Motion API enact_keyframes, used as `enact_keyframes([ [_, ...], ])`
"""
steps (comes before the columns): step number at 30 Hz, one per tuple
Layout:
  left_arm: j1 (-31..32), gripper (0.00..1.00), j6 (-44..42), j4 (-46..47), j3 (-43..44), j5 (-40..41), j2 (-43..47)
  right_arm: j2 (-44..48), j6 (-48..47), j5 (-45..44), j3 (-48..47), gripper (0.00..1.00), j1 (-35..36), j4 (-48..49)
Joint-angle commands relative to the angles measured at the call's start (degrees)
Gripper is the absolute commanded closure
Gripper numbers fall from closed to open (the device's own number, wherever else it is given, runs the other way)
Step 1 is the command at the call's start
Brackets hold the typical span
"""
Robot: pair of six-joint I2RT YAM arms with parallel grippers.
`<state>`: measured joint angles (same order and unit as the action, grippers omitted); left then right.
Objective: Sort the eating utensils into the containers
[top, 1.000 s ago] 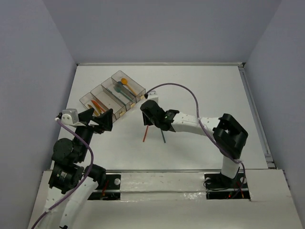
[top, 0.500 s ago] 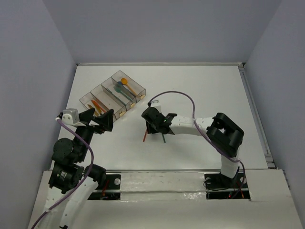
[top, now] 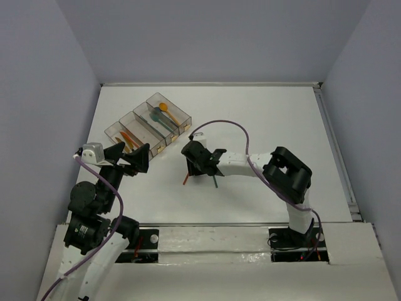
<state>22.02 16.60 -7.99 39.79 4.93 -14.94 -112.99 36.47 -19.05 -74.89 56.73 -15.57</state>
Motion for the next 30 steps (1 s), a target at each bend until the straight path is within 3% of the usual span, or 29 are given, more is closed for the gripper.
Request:
enact_keyframes([
  [1,-0.2,0.01,-0.4,2.9,1.0,-0.7,-1.0,-0.2,0.2,-1.2,-2.4,0.52,0.6,2.1],
  [7,-0.2,0.01,-0.3,3.1,1.0,-0.9,-1.1,1.0,-0.6,0.1,-1.8,0.52,0.6,5.7],
  [18,-0.2,0.01,-0.3,3.0,1.0,-0.7,-1.0,-5.3,-0.6,-3.4,-6.5,0.54,0.6,-2.1],
  [22,-0.2,0.01,-0.3,2.8,1.0,-0.6,-0.9,-6.7,-1.2,-5.4,-8.4,0.64,0.6,-6.4],
  [23,-0.2,0.01,-0.3,2.8,1.0,-0.7,-0.9,-6.5,-1.2,-6.2,-8.9,0.71,0.6,-7.1],
  [30,-0.2,0.01,-0.3,3.0,1.0,-0.9,-1.0,-3.6,-0.2,-9.9,-6.8,0.81,1.7,-10.6],
])
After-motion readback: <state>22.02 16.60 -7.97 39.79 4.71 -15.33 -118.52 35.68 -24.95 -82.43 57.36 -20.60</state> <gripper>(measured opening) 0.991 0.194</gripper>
